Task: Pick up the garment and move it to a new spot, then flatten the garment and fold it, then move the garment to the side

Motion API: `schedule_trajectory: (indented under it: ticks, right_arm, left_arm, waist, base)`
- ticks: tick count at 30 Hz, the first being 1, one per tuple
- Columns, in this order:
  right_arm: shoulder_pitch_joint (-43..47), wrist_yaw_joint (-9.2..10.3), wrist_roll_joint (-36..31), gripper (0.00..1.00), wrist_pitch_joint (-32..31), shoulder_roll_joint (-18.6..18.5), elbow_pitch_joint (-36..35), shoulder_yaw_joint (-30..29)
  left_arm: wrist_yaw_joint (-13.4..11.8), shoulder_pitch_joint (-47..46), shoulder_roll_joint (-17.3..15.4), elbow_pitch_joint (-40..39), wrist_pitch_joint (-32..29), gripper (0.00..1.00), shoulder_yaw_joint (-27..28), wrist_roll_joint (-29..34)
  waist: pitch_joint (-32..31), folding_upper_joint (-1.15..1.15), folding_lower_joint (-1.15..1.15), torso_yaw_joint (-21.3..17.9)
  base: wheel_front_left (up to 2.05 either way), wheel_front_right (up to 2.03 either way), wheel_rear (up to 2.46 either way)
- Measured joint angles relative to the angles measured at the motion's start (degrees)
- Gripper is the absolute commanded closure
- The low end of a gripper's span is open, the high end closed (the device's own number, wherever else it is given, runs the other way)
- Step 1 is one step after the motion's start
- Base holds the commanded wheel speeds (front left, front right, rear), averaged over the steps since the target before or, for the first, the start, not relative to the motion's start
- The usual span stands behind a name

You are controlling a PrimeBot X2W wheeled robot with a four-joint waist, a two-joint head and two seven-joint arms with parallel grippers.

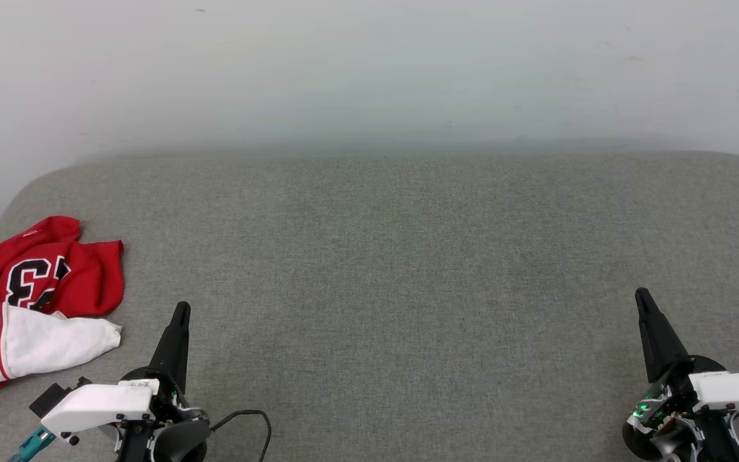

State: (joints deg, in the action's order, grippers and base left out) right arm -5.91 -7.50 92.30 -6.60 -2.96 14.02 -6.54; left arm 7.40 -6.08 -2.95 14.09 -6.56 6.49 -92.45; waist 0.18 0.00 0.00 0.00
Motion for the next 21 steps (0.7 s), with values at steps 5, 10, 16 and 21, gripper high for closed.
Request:
schedule_trajectory:
  ticks: [5,10,16,21]
  right_arm:
    - [0.0,0.0,0.0,1.0,0.0,0.0,0.0,0.0]
    - [0.0,0.0,0.0,1.0,0.0,0.0,0.0,0.0]
    - [0.0,-0.01,0.0,1.0,0.0,0.0,0.0,0.0]
    - [0.0,0.0,0.0,1.0,0.0,0.0,0.0,0.0]
  left_arm:
    - [0.0,0.0,0.0,0.0,0.0,1.0,0.0,0.0]
    - [0.0,0.0,0.0,0.0,0.0,1.0,0.0,0.0]
    - [0.0,0.0,0.0,0.0,0.0,1.0,0.0,0.0]
    - [0.0,0.0,0.0,0.0,0.0,1.0,0.0,0.0]
  waist:
    - [0.0,0.0,0.0,0.0]
    - [0.0,0.0,0.0,0.0]
    - [0.0,0.0,0.0,0.0]
    - [0.0,0.0,0.0,0.0]
  base:
    - [0.0,0.0,0.0]
    - [0.0,0.0,0.0]
    - [0.0,0.0,0.0]
    - [0.0,0.0,0.0]
